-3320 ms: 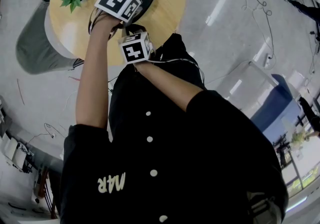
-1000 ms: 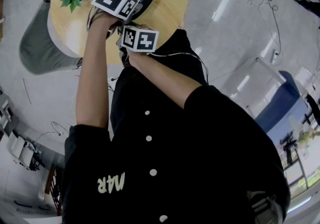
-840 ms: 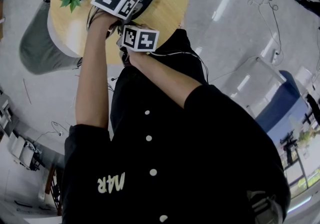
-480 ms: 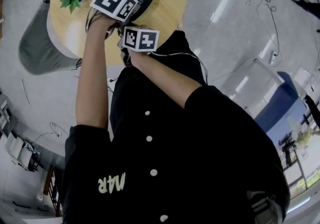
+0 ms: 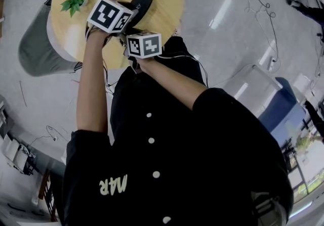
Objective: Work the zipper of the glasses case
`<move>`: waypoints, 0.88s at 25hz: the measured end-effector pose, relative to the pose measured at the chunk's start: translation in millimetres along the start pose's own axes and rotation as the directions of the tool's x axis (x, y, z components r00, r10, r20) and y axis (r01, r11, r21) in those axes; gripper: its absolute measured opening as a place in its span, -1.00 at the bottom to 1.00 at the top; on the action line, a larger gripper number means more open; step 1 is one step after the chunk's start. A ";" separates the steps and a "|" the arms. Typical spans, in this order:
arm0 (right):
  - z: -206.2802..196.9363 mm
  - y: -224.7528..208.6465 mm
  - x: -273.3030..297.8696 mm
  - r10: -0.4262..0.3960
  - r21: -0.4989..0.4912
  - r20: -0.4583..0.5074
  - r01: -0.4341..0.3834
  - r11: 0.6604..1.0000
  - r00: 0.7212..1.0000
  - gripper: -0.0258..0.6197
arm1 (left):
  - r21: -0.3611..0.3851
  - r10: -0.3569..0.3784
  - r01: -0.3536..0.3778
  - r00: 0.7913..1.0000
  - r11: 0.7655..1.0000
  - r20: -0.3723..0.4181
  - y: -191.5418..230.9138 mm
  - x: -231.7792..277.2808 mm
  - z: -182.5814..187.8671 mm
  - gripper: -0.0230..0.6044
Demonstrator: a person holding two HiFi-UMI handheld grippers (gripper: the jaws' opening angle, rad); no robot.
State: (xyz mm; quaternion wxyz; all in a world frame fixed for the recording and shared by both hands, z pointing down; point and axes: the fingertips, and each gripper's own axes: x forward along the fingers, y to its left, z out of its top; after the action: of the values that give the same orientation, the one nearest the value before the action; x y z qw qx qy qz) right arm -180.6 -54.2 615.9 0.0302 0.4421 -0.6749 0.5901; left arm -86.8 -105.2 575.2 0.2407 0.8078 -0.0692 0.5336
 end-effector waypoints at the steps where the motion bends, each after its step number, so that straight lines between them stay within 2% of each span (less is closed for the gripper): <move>1: -0.2 -0.2 -5.3 0.009 -0.021 -0.016 -0.009 1.000 1.000 -0.53 | 0.003 0.010 -0.010 0.999 1.000 0.033 -0.3 -3.6 3.6 -0.59; 6: 2.2 -7.4 -36.1 0.021 -0.096 -0.103 -0.031 0.995 0.994 -0.56 | -0.020 0.050 -0.047 0.980 0.999 0.194 -8.4 -23.1 20.1 -0.85; 11: -8.3 -5.1 -36.9 0.088 -0.022 -0.181 -0.093 0.995 0.979 -0.49 | -0.065 0.134 -0.120 0.950 0.991 0.281 -5.1 -43.7 27.2 -0.89; 16: -10.1 13.1 -41.7 0.126 -0.079 -0.223 -0.146 0.986 0.967 -0.54 | -0.093 0.175 -0.152 0.923 0.984 0.342 -2.0 -65.5 29.0 -0.89; 20: 7.0 33.7 -69.0 0.195 -0.132 -0.207 -0.225 0.965 0.959 -0.88 | -0.100 0.207 -0.181 0.879 0.978 0.430 -12.6 -93.9 34.1 -0.91; 22: 23.2 43.7 -88.4 0.229 -0.170 -0.193 -0.263 0.950 0.954 -0.91 | -0.115 0.227 -0.196 0.841 0.974 0.490 -20.3 -114.2 36.3 -0.91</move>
State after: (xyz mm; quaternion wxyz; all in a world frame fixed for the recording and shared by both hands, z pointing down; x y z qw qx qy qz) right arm -143.3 -27.6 525.5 0.0569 0.2968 -0.7739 0.5565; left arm -97.3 -120.8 455.1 0.1785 0.8981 -0.2339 0.3269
